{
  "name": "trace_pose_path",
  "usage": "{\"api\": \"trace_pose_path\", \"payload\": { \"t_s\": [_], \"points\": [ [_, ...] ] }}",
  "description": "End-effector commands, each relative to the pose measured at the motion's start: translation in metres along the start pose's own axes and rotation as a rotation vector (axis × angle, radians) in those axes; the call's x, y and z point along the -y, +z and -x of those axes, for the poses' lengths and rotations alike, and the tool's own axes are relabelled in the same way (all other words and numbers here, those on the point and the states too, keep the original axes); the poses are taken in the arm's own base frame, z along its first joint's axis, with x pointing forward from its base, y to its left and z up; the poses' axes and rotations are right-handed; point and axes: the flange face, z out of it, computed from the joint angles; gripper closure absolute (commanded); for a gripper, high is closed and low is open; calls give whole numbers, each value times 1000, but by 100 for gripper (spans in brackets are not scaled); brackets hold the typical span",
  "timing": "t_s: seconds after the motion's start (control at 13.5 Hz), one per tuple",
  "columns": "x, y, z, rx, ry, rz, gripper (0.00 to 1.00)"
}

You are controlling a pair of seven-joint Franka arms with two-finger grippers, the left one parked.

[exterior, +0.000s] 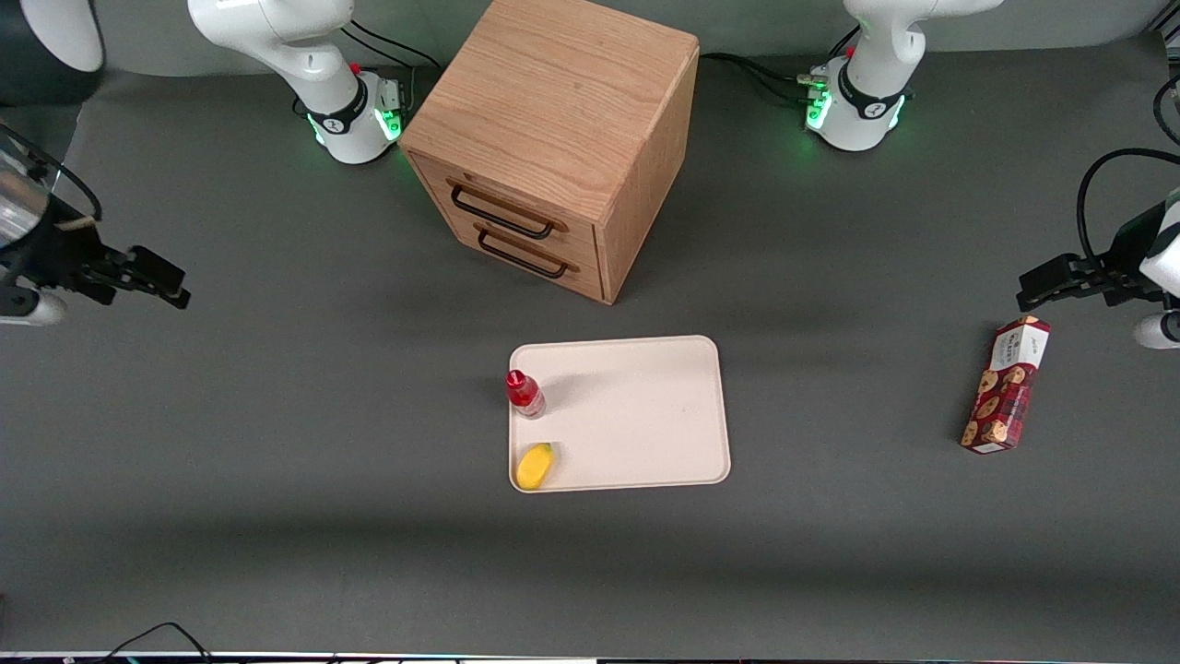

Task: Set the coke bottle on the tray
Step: 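Open the right gripper and raise it away from the bottle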

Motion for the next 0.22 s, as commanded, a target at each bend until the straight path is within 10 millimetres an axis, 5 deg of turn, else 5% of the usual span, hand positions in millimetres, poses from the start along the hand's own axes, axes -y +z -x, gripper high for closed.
{"api": "trace_pose_path", "payload": {
  "t_s": [0.0,0.15],
  "points": [
    [1,-8,16,6,-36,-28,0],
    [-1,-12,18,0,-34,-29,0]
  ]
}}
